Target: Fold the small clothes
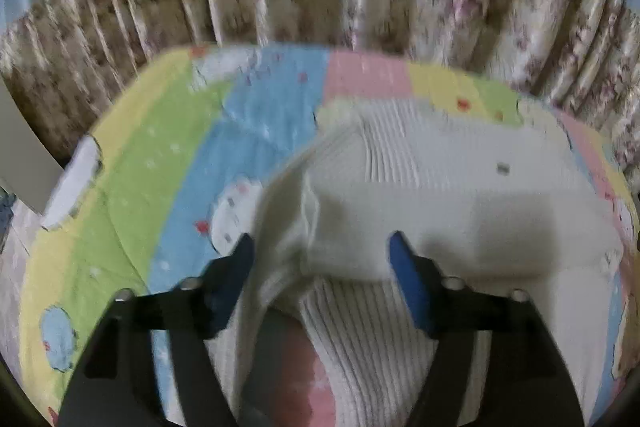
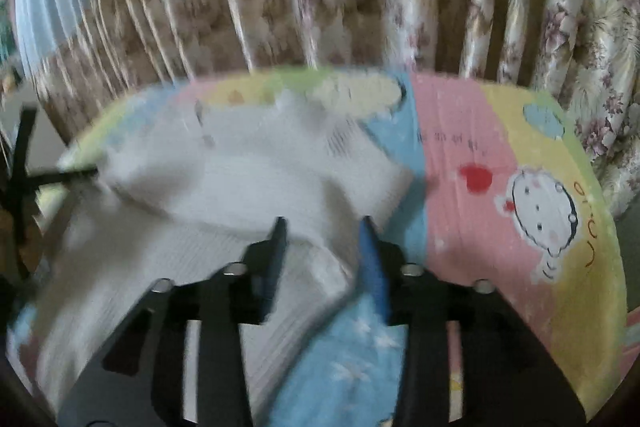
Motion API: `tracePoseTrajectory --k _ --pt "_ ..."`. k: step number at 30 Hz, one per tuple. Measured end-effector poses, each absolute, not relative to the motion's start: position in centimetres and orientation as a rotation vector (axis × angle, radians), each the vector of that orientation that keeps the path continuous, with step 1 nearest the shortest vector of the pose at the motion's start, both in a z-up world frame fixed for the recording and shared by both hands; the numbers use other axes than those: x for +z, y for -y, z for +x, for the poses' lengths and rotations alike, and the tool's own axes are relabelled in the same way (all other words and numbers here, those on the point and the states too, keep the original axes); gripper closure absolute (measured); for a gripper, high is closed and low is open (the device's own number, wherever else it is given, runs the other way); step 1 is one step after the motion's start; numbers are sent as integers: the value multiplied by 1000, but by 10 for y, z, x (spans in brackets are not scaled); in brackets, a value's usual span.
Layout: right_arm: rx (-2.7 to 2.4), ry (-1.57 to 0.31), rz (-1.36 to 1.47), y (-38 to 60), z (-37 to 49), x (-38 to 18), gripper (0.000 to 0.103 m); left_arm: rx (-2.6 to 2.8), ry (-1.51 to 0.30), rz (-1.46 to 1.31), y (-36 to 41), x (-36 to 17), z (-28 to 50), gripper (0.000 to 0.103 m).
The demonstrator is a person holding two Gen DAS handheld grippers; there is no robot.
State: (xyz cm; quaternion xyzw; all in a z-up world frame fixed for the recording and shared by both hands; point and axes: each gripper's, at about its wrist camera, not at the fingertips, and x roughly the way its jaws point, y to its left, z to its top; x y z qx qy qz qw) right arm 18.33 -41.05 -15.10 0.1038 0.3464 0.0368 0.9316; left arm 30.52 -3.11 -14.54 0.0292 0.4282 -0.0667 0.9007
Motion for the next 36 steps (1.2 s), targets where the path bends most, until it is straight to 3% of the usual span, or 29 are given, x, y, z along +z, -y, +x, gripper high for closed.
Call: tracePoseTrajectory --k 6,12,14,18,19,20,22,27,29,31,36 --pt "87 -785 259 374 243 -175 55 -231 -878 114 90 -151 324 30" --pt "38 -841 178 370 264 -202 75 -238 -935 192 111 -196 342 27" --pt "-13 -838 178 392 256 -203 90 -244 -938 200 111 -196 343 27" --pt "9 -838 262 415 246 -203 90 -236 -945 204 113 -192 341 27" --pt "14 -832 241 410 245 -198 84 -229 -950 197 112 -188 339 25" --pt "38 -806 223 402 238 -189 70 -227 -951 187 110 -185 334 21" --pt "82 -750 215 388 223 -171 53 -209 -940 167 105 -171 323 13" --pt "154 -689 248 350 187 -141 42 -204 -915 140 81 -145 281 12" --pt "161 -680 257 346 184 -138 27 -204 -900 117 67 -136 258 12" --pt "178 -658 276 332 167 -132 19 -200 -875 107 55 -130 236 12" --pt "157 -683 214 292 128 -135 12 -212 -873 107 29 -128 182 12"
